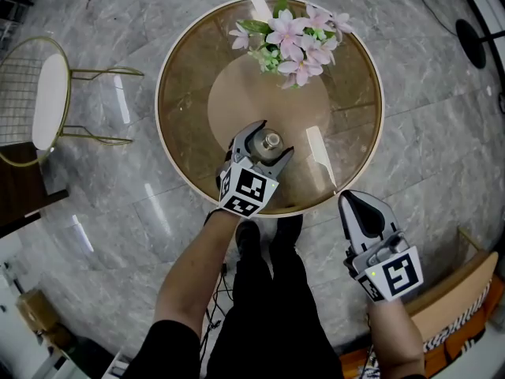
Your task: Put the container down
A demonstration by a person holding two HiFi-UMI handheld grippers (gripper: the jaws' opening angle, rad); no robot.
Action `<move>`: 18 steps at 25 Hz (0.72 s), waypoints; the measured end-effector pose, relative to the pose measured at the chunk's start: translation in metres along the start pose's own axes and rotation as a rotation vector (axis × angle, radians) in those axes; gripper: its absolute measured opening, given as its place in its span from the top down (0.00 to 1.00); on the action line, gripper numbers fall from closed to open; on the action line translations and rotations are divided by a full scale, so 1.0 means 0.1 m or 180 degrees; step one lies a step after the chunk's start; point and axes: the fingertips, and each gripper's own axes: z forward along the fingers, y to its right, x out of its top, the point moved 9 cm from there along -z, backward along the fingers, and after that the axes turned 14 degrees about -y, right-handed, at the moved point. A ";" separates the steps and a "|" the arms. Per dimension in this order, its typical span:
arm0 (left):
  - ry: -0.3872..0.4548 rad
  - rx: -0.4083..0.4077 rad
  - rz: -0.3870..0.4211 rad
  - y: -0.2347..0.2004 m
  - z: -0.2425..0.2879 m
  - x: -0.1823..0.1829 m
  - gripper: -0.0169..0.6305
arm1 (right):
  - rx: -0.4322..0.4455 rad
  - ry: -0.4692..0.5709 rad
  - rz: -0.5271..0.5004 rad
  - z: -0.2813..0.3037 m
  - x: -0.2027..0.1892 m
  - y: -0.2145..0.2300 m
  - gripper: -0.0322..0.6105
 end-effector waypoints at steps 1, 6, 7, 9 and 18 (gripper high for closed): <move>-0.0026 0.0004 0.0003 0.00 -0.01 -0.01 0.44 | -0.0004 0.0003 0.0007 -0.01 0.00 0.00 0.93; -0.0125 0.0008 -0.0035 -0.01 -0.11 -0.12 0.44 | 0.0000 0.0016 0.0022 -0.04 0.01 -0.04 0.93; -0.0140 0.0009 -0.0038 -0.01 -0.12 -0.14 0.44 | 0.0001 0.0018 0.0021 -0.04 0.02 -0.05 0.93; -0.0176 0.0009 -0.0039 -0.01 -0.14 -0.19 0.44 | -0.0007 0.0024 0.0023 -0.03 0.02 -0.06 0.93; -0.0352 -0.0005 -0.0028 0.00 -0.35 -0.33 0.44 | 0.0005 0.0018 0.0008 -0.02 0.11 -0.24 0.93</move>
